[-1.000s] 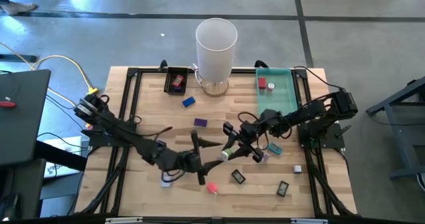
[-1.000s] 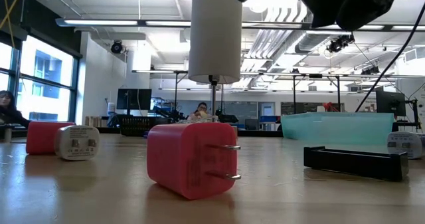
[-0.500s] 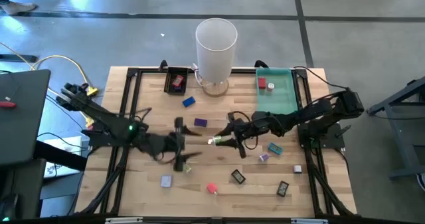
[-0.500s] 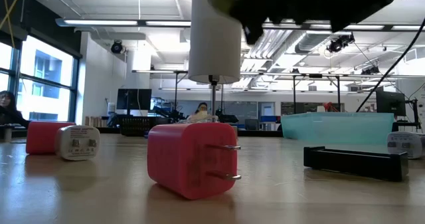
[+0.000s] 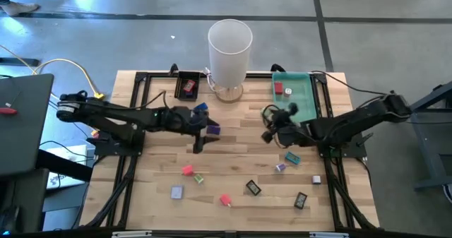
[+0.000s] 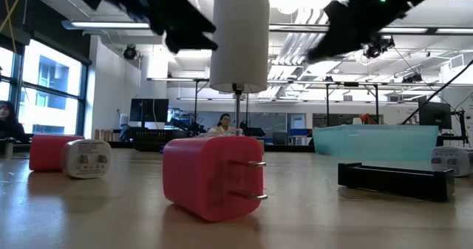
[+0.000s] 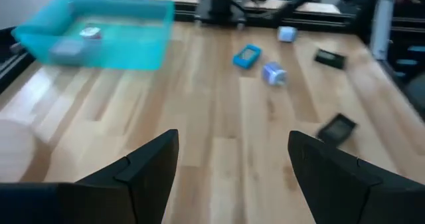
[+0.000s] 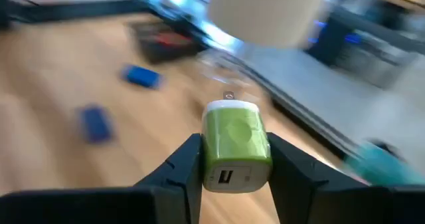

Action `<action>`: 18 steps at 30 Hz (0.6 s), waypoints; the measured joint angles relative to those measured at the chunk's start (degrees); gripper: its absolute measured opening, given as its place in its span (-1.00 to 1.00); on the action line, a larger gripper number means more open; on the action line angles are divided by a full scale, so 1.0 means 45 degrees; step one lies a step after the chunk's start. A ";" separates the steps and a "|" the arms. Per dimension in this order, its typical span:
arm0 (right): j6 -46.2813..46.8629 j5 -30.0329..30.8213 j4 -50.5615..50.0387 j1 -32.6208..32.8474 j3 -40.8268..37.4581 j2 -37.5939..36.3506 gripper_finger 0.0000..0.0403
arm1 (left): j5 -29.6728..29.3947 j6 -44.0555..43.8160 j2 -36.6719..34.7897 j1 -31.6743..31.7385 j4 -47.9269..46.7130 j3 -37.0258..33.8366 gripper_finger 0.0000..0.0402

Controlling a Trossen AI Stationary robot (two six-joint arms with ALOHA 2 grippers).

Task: Pick & Place Office items
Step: Put the left green white adapter into the green bin

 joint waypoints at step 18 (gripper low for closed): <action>0.4698 -0.1404 -0.8786 -0.5554 -0.0019 -0.0816 -0.41 | -0.0003 0.0048 -0.0005 -0.0154 0.1420 -0.1644 0.37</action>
